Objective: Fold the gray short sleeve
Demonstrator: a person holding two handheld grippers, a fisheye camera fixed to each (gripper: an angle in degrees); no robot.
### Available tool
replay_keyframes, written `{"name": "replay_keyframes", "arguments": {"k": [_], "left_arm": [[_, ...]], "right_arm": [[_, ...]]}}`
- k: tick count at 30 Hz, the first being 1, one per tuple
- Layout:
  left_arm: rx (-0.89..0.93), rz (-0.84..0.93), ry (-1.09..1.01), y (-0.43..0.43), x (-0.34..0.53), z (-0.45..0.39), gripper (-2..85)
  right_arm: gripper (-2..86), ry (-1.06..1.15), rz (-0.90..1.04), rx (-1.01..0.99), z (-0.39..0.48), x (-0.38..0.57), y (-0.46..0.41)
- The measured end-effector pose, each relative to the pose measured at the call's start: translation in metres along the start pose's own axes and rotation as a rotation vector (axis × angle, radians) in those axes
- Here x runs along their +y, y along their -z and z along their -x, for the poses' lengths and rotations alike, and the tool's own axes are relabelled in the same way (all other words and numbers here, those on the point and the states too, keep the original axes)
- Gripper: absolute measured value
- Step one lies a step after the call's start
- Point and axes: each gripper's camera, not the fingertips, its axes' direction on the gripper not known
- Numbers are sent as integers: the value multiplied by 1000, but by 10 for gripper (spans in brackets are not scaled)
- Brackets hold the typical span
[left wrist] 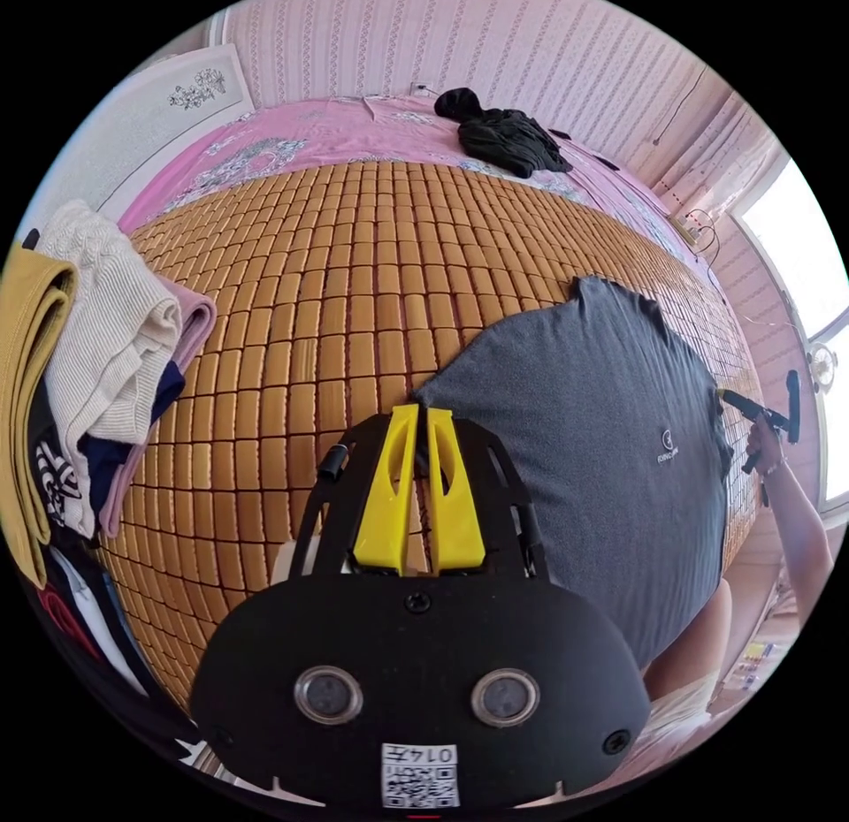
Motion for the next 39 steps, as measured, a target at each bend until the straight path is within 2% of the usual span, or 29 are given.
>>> {"name": "replay_keyframes", "arguments": {"k": [3, 7, 11, 15, 22, 26, 32, 39], "left_arm": [[41, -15, 66, 8, 5, 15, 30], [67, -116, 26, 43, 38, 18, 23], [138, -124, -76, 62, 92, 1, 22], [188, -117, -82, 61, 125, -14, 24], [82, -69, 43, 31, 140, 0, -6], [131, -86, 105, 26, 150, 19, -9], [189, -114, 160, 27, 162, 34, -4], [194, -185, 149, 37, 182, 34, 47]], "right_arm": [[-2, -37, -55, 10, 1, 5, 16], [-5, 118, -139, -33, 20, 47, 49], [-5, 216, -57, -50, 32, 90, 45], [-7, 167, 37, -18, 37, 109, 26], [-9, 54, 9, -110, 31, 110, 25], [-9, 70, -16, -103, 38, 115, 33], [-8, 198, -54, -185, 76, 117, 52], [23, 539, -46, -352, 198, 80, 50]]}}
